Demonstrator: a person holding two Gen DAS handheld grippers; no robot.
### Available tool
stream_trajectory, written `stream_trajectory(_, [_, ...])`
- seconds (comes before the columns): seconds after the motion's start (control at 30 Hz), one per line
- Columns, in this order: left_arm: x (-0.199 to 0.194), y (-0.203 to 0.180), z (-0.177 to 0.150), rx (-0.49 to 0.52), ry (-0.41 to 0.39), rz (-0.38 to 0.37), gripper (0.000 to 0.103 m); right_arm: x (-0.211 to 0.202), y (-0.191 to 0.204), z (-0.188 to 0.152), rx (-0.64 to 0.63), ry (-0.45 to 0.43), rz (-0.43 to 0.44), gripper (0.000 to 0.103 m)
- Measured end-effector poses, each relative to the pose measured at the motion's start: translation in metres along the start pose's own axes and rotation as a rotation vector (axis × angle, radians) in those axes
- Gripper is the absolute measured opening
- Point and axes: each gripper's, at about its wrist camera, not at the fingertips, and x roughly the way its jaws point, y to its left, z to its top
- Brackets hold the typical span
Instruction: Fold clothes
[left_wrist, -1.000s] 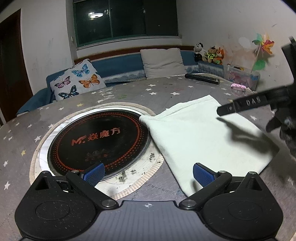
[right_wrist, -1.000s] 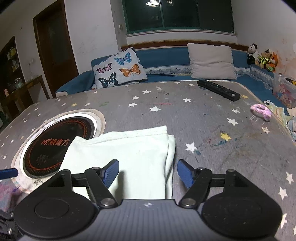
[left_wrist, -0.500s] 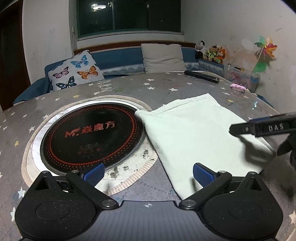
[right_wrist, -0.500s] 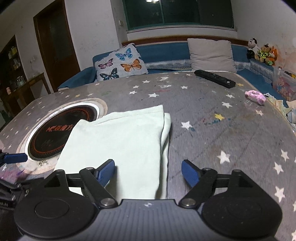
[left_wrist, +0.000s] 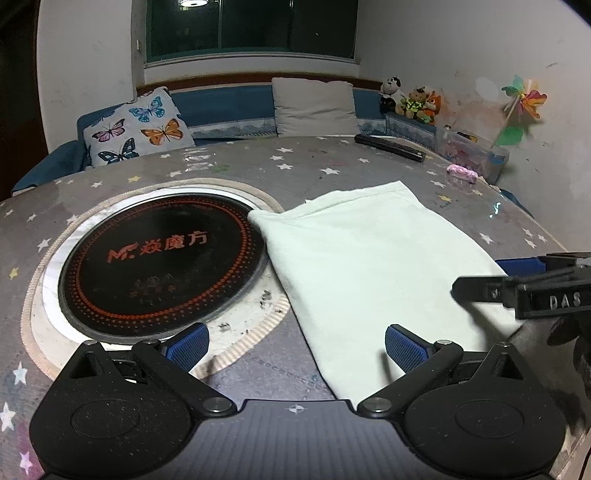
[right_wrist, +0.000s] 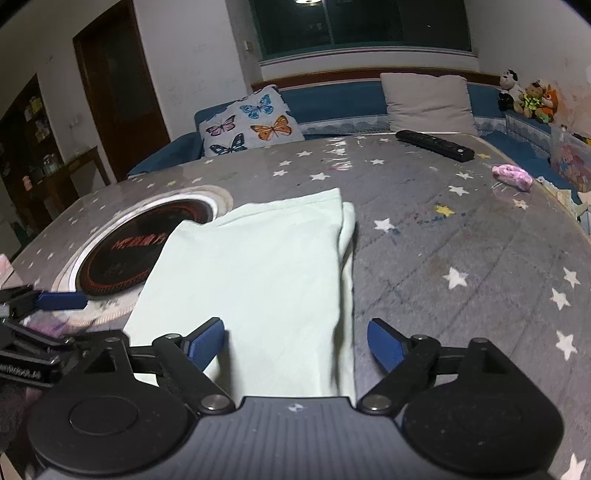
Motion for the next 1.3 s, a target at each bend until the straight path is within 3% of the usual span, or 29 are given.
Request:
stream_trajectory(0.23, [0.005,0.001,-0.002,-0.007,0.029,-0.011,0.103,0.003,0.005,-0.012,-0.049,0.006,-0.01,0.103])
stream_trajectory(0.87, [0.018,0.008,0.02,-0.052,0.009,-0.059,0.102,0.006,0.012,-0.022,-0.118,-0.023,-0.039,0.103])
stream_trajectory(1.07, [0.026,0.011,0.027,-0.064,0.023,-0.07,0.091,0.008,0.007,-0.013,-0.109,0.01,0.001,0.103])
stream_trajectory(1.2, [0.034,0.014,0.032,-0.073,0.037,-0.083,0.078,0.011,-0.002,0.002,-0.052,0.01,0.044,0.102])
stream_trajectory(1.3, [0.041,0.016,0.035,-0.083,0.052,-0.092,0.069,0.019,-0.008,0.013,-0.019,0.021,0.059,0.092])
